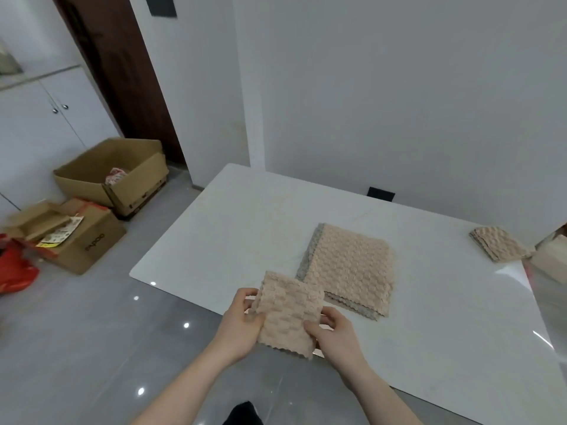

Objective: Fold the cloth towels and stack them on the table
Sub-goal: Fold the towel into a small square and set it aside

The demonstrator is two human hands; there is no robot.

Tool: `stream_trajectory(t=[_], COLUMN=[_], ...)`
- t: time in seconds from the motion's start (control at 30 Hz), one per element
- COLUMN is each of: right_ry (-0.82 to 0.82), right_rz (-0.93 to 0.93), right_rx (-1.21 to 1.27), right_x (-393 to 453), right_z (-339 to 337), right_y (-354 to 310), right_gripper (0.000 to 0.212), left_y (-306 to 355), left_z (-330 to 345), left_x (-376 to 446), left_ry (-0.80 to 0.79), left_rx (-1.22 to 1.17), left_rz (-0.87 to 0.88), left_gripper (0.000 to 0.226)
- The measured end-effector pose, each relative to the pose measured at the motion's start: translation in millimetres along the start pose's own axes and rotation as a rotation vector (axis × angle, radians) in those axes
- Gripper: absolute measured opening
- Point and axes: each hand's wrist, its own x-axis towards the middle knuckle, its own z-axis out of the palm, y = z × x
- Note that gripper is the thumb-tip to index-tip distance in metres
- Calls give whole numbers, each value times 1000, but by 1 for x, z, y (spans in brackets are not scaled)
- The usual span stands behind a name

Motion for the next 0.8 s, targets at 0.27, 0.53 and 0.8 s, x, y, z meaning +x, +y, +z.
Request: stream_trajectory(t=[0.27, 0.53, 0.8], right_ry=[-62, 15, 98], right_rz=[-41, -17, -10], right_rx=[37, 59, 114], right_x=[33, 84, 120], right_z=[60, 166, 276], right_y=[-39, -68, -108], right_gripper=[22, 21, 21], left_y=[2, -15, -25], left_z=[-68, -177, -289], left_x=[31, 108, 196], left_ry=[107, -89, -180], left_rx=[9, 152, 265], left_rz=[38, 64, 54], left_gripper=[31, 37, 33])
